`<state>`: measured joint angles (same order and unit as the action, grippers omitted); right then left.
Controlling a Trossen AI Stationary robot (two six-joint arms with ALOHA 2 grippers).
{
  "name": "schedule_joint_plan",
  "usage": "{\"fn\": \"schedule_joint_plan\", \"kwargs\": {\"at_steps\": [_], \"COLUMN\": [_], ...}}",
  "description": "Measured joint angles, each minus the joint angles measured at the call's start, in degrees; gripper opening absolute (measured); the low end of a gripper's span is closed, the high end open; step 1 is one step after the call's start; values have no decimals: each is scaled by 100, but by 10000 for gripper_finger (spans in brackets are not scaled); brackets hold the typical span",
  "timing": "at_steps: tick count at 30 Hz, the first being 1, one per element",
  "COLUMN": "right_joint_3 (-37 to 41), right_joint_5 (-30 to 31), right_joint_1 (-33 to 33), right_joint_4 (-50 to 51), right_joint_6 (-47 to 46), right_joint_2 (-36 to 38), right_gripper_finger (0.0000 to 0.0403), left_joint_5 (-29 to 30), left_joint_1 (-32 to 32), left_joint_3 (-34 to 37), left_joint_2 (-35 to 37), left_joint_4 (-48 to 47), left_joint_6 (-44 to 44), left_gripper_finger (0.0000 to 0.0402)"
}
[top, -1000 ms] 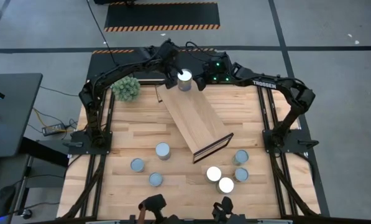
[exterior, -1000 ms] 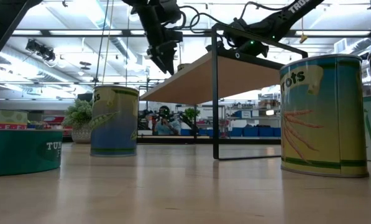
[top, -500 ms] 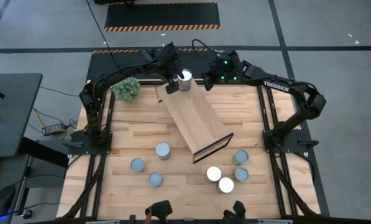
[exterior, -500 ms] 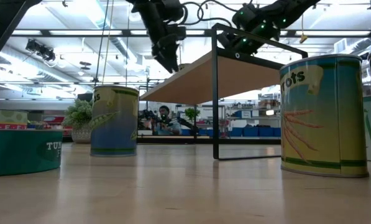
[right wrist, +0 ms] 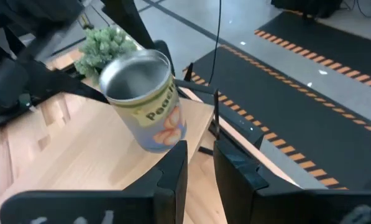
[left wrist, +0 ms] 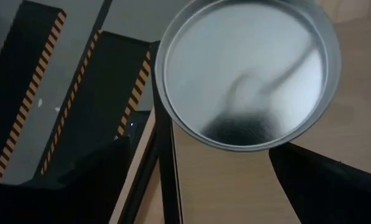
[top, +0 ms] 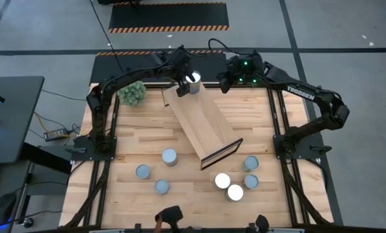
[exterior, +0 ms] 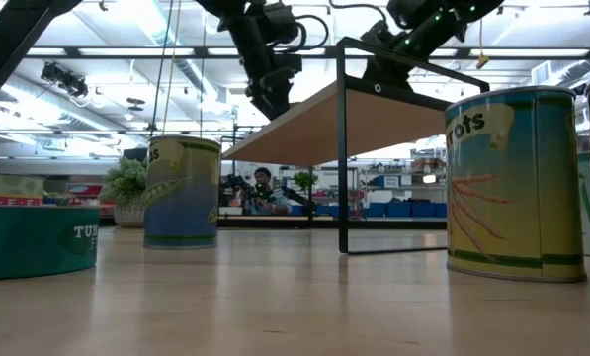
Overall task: Pick and place cans onto a shelf
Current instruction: Put the canned peaches on the shelf, then put the canned peas on the shelf
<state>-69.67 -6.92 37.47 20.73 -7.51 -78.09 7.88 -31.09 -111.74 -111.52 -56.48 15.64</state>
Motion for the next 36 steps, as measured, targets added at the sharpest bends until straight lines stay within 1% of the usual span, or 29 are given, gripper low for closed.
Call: {"fn": "schedule_joint_plan", "kwargs": {"at_steps": [5,8,12,16,19,24,27,29,32,36], "right_joint_3": [0,0,0,0,0,0,0,0,0,0], "right_joint_5": [0,0,-4,-7,-11,-18,-4,-4,-2,-1], "right_joint_1": [0,0,0,-29,-100,-292,-410,-475,-533,-590], "right_joint_4": [4,41,178,534,846,1308,1420,1412,1402,1384], "right_joint_6": [0,0,0,0,0,-26,-24,-24,-24,-16], "right_joint_2": [145,211,301,435,576,845,1014,1132,1288,1421], "right_gripper_finger": [85,85,85,85,85,85,85,85,85,85], "left_joint_5": [261,281,324,417,413,523,691,694,504,12], "left_joint_1": [51,74,116,232,357,516,563,579,690,996], "left_joint_3": [0,0,0,0,0,0,0,0,-4,-4], "left_joint_2": [-26,-27,-22,-18,0,285,581,814,1134,1410], "left_joint_4": [146,134,-224,-833,-1072,-1165,-1223,-1348,-1570,-1985], "left_joint_6": [70,68,-3,-138,-223,-540,-856,-1124,-1587,-1975], "left_gripper_finger": [389,389,389,389,389,389,389,389,389,389]}}
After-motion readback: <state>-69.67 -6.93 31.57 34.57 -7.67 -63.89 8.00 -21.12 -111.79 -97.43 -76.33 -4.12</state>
